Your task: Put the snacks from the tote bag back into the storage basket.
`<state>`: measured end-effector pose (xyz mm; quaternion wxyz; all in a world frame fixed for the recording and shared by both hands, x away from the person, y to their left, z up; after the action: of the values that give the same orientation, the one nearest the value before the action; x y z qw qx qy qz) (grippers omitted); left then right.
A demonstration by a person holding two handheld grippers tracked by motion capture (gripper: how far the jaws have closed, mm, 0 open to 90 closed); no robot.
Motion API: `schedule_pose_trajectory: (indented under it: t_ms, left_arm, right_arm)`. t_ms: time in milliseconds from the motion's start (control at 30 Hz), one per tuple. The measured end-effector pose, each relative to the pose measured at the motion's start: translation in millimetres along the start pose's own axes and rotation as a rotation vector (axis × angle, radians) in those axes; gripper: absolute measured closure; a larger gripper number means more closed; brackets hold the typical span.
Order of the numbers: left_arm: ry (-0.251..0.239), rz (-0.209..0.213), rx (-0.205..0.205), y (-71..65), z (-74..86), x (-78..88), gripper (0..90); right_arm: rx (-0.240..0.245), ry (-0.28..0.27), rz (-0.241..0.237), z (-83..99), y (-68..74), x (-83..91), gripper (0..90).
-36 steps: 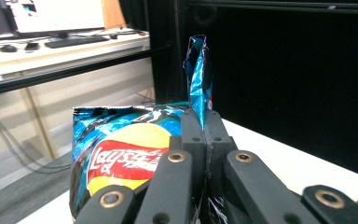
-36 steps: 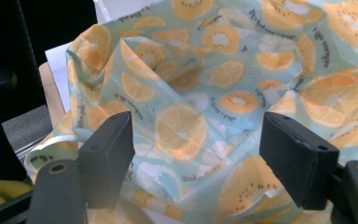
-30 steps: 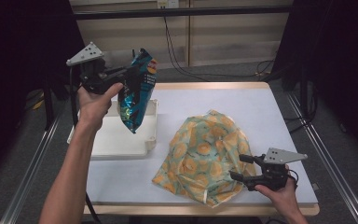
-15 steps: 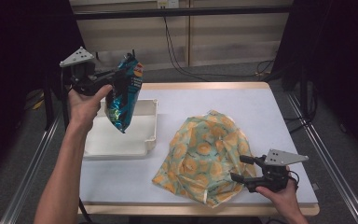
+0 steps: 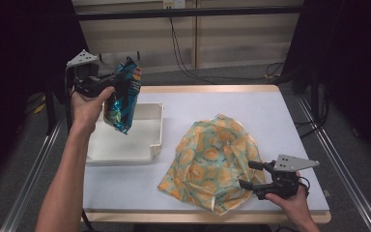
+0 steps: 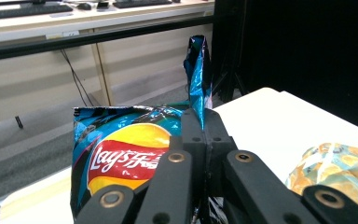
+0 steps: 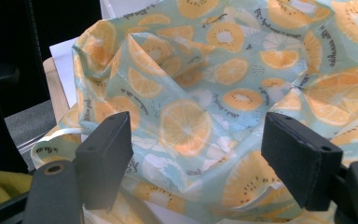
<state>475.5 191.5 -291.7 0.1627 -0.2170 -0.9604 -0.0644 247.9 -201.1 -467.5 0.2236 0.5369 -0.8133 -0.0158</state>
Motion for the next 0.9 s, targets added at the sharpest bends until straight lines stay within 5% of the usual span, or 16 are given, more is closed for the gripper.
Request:
schedule_pose_trajectory:
  t_ms: [367,667,900]
  left_arm:
    - [0.016,-0.070,0.009,10.8,12.7,-20.2,90.0]
    - [0.026,-0.048,0.001,1.4,20.1,-32.6,90.0]
    - [0.066,-0.072,0.004,4.7,35.8,-51.0,90.0]
  right_arm:
    - [-0.001,-0.010,0.003,-0.3,-2.4,0.5,23.6]
    - [0.010,0.008,-0.013,1.3,-2.3,-4.5,23.4]
    - [0.009,0.001,-0.020,0.4,-3.0,-3.5,23.2]
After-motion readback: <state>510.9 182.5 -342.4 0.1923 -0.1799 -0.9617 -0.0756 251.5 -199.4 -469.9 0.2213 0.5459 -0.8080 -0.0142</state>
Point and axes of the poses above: each handheld gripper's, and its own axes: x roughly backward along the jaws, z roughly out of its underside, y roughly to its left, the point moved 7 cm from there along -x, roughly forward along the jaws, and after that the axes turned 15 degrees about -z, right-handed, at the moved point
